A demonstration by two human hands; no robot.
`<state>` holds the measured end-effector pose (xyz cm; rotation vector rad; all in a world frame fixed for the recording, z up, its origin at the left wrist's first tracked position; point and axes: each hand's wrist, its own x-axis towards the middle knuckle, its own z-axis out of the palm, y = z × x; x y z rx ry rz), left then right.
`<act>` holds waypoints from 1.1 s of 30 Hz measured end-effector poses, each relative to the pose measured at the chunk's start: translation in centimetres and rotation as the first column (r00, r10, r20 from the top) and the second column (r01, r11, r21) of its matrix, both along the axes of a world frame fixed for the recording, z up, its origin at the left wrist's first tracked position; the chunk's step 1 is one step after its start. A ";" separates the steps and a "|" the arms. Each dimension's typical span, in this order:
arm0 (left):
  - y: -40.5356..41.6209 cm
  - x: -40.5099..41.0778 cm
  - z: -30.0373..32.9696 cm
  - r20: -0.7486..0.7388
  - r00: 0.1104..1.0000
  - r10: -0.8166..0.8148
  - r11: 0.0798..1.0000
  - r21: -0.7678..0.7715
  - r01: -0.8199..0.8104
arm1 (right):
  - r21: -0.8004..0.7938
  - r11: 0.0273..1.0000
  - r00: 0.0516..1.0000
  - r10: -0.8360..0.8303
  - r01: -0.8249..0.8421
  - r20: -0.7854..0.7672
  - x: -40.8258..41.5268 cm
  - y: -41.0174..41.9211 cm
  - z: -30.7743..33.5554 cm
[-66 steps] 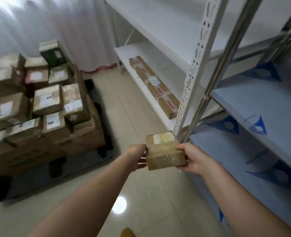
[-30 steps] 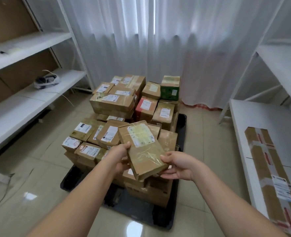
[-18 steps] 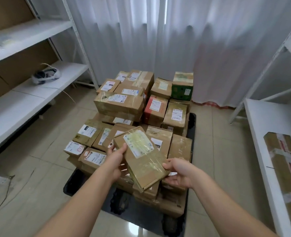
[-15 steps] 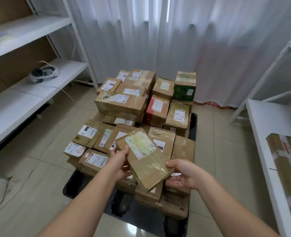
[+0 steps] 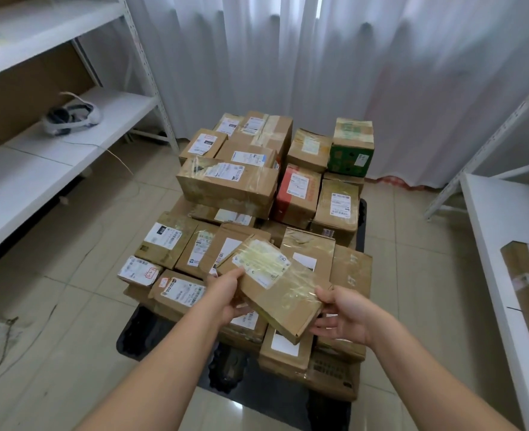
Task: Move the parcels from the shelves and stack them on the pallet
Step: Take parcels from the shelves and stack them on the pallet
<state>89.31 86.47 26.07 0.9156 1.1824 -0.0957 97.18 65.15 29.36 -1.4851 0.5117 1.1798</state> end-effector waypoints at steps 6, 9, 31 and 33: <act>0.7 -0.7 0.8 0.042 0.999 -0.003 0.999 0.040 0.001 | -0.028 0.999 0.992 -0.035 0.038 0.118 2.2 0.1 0.3; 0.0 -0.5 2.0 0.078 0.996 0.043 0.998 0.045 -0.046 | 0.020 0.995 0.968 -0.100 0.099 0.232 4.0 0.7 1.3; -7.9 -4.4 -6.5 -0.217 0.969 0.118 0.993 -0.001 -0.121 | -0.217 0.976 1.000 -0.009 0.004 -0.022 0.7 -5.7 -9.8; -8.7 -5.3 -8.2 -0.271 0.954 0.130 0.989 -0.034 -0.144 | -0.239 0.971 0.999 0.022 -0.027 -0.023 0.1 -5.8 -12.7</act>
